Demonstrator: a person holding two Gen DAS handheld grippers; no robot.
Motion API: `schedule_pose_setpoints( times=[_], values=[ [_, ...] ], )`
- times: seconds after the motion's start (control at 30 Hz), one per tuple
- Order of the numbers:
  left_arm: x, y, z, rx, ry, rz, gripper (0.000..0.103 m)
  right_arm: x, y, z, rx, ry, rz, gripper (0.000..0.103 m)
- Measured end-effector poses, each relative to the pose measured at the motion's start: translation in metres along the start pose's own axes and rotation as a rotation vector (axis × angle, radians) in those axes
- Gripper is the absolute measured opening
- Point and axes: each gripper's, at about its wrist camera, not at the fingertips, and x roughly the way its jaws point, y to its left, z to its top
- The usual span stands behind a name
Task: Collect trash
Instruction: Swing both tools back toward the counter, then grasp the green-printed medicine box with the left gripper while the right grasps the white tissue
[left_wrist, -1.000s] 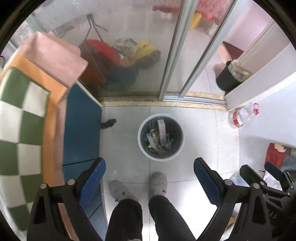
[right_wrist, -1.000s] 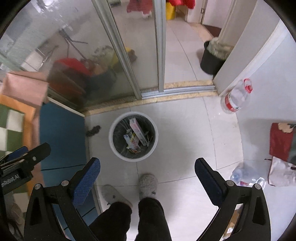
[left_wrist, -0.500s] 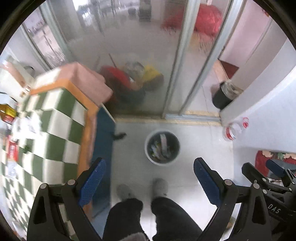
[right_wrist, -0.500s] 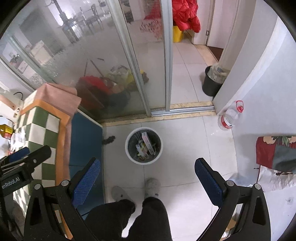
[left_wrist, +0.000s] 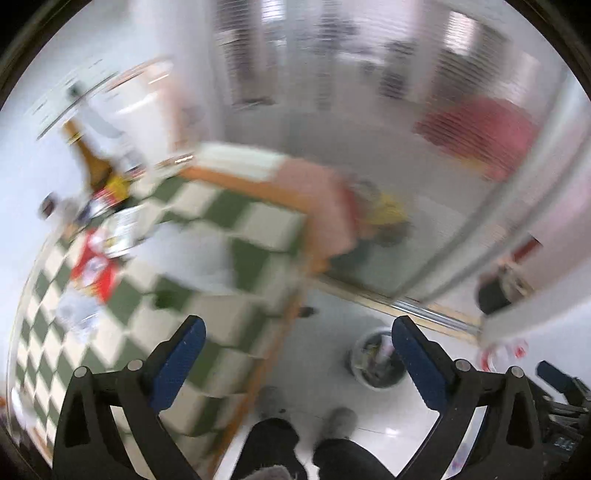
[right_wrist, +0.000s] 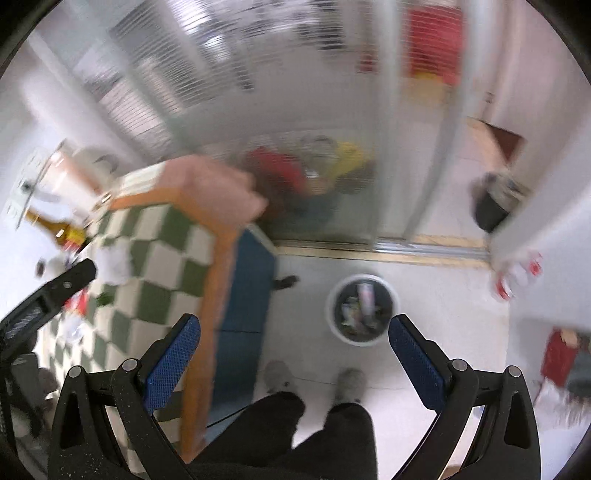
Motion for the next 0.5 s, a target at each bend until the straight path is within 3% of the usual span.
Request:
schedule_pose_setpoints(
  times=[0.17, 0.3, 0.5],
  values=[
    [0.037, 0.125, 0.002, -0.146, 0.069, 0.196, 0.103, 0.066, 0.128, 0.030, -0.159, 0.085, 0.092, 0.103],
    [0.073, 0.218, -0.004, -0.220, 0.132, 0.380, 0.103, 0.133, 0.233, 0.047, -0.266, 0.146, 0.107, 0.103],
    [0.113, 0.300, -0.005, -0.317, 0.201, 0.474, 0.103, 0.244, 0.342, 0.058, -0.300, 0.250, 0.024, 0.103]
  ],
)
